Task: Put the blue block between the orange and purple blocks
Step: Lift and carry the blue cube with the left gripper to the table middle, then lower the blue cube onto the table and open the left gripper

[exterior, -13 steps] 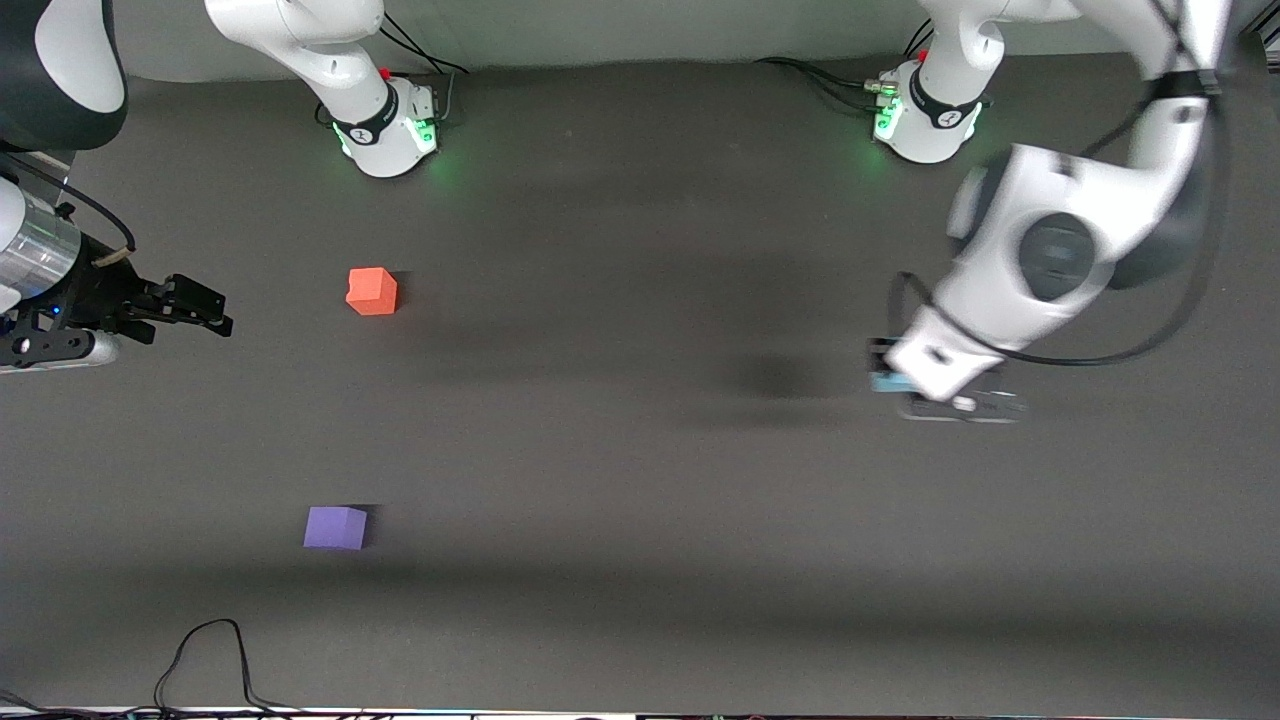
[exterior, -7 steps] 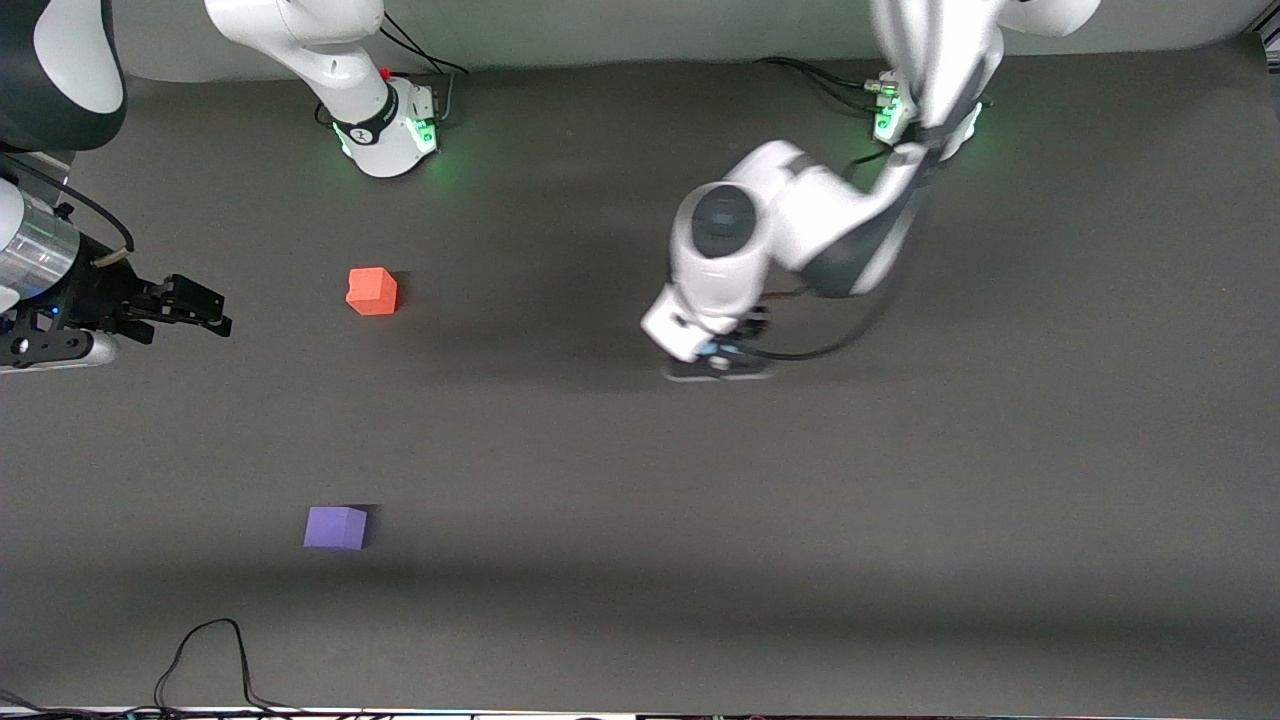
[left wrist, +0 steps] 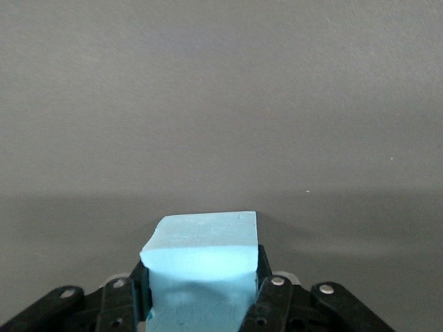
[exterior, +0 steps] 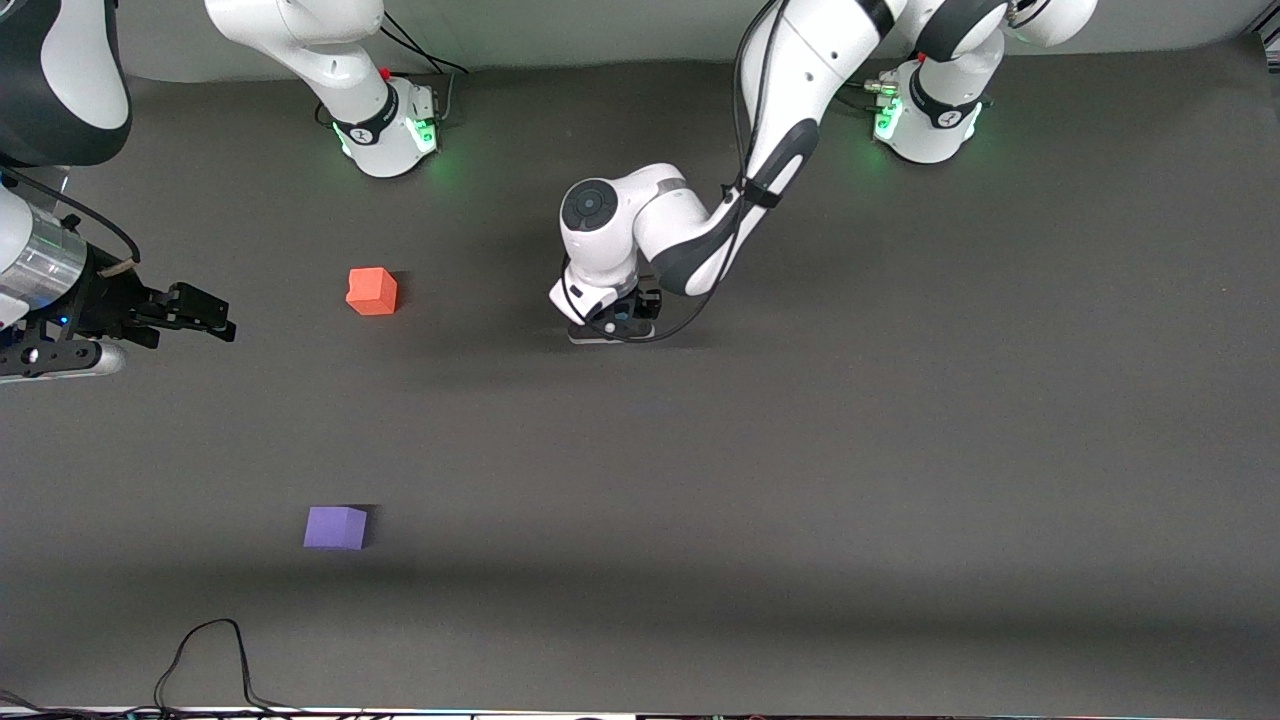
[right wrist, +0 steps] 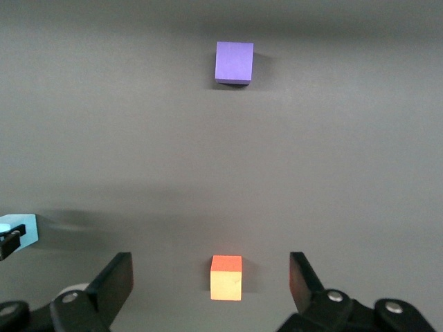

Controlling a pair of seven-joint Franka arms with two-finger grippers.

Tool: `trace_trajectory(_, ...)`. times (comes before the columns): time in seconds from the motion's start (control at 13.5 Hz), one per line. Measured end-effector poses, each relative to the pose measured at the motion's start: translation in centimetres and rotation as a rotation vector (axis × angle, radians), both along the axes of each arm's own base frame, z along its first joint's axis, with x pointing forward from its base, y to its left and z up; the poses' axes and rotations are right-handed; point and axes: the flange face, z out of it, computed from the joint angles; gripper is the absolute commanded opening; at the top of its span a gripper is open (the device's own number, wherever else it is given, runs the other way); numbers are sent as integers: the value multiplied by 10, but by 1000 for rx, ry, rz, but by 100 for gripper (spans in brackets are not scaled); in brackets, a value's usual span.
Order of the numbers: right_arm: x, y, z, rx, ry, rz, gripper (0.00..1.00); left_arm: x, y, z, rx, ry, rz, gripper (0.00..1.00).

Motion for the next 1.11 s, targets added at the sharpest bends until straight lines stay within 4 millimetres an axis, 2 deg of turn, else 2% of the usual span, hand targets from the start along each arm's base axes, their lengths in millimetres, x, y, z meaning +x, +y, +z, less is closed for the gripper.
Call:
trace_trajectory(0.07,1,0,-1,0,2,0,100,1,-1,0,-1,-4,-2,100)
trace_trajectory(0.3,2,-1,-6,-1,10,0,100,13,1,9,-6,-25,5,100)
trace_trajectory(0.37,3,-1,-8,-1,14,-1,100,26,8,18,-1,-34,9,100)
trace_trajectory(0.45,4,-1,-11,-1,19,-1,100,46,22,35,19,-29,14,100)
trace_trajectory(0.67,6,0,-15,-1,25,2,100,113,99,122,33,41,5,100)
trace_trajectory(0.82,5,12,-14,2,29,22,100,152,166,172,31,65,20,100)
trace_trajectory(0.97,3,43,-14,23,37,38,100,184,237,204,39,92,43,100)
trace_trajectory(1.11,-4,95,-12,35,45,23,100,208,312,230,41,128,33,100)
